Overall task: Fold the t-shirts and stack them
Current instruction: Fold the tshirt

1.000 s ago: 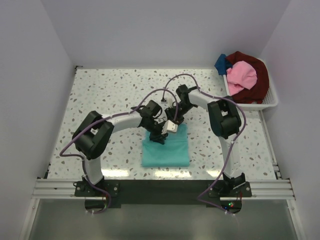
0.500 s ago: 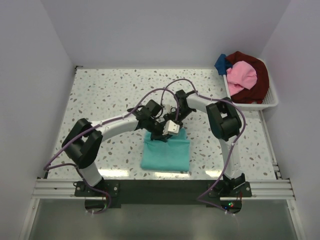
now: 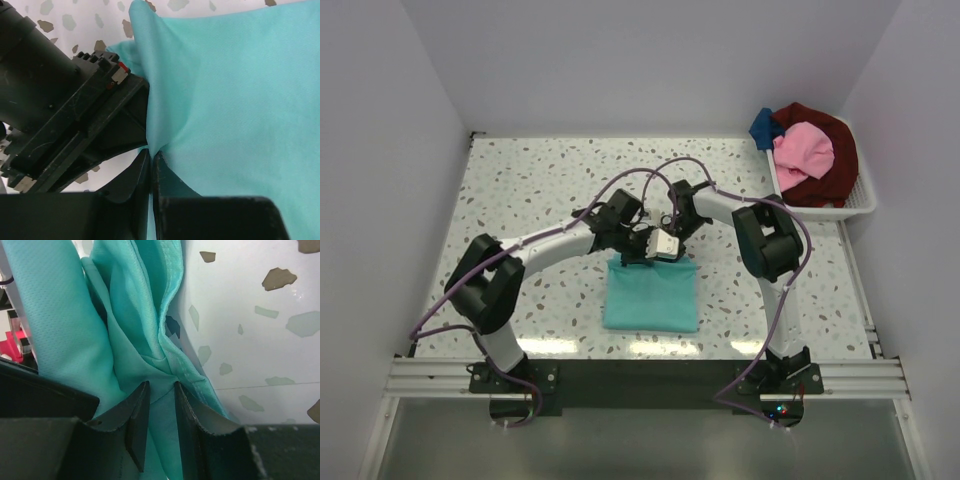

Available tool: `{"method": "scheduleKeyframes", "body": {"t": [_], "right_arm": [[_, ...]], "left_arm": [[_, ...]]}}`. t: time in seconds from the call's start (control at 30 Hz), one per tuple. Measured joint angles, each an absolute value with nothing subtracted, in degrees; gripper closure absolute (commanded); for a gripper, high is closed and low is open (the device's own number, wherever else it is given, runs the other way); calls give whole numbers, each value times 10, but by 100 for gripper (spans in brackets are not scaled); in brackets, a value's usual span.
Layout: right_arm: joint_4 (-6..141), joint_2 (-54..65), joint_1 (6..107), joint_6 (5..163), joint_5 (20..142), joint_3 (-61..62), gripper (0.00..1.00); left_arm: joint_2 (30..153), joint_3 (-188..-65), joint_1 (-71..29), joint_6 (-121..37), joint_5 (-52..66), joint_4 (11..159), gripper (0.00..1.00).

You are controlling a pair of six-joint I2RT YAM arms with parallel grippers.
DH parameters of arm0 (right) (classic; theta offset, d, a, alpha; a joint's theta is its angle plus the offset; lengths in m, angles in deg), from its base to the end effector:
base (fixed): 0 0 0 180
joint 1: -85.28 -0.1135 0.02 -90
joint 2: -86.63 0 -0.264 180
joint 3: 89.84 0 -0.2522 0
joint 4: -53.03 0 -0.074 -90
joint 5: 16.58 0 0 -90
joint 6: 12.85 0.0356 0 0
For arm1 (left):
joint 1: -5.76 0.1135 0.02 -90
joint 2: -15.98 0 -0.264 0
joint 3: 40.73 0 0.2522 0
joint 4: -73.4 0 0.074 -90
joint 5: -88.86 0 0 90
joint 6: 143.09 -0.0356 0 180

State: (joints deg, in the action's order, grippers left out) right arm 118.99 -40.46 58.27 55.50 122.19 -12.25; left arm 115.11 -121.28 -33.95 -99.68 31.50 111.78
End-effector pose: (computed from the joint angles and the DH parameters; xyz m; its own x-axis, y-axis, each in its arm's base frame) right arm 0.3507 0.2088 0.1213 -0.7204 -0.6401 -0.2671 -0.5999 0.3818 0.7031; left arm 0.2629 -0.2433 0.2066 0.1120 0.7022 -0.7031 0.9937 -0.0730 0.0854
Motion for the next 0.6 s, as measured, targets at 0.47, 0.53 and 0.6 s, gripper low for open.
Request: {"method": "scheduleKeyframes", "body": {"t": [0.47, 0.53, 0.6], "right_arm": [[1215, -405, 582, 530, 1209, -136, 67], [1226, -405, 582, 524, 1200, -146, 66], [1239, -405, 582, 518, 1188, -162, 65]], "left_arm": [[1132, -1126, -344, -1035, 264, 996, 100], [1123, -1117, -346, -1040, 261, 990, 100], [1115, -1110, -351, -1048, 259, 984, 100]]}}
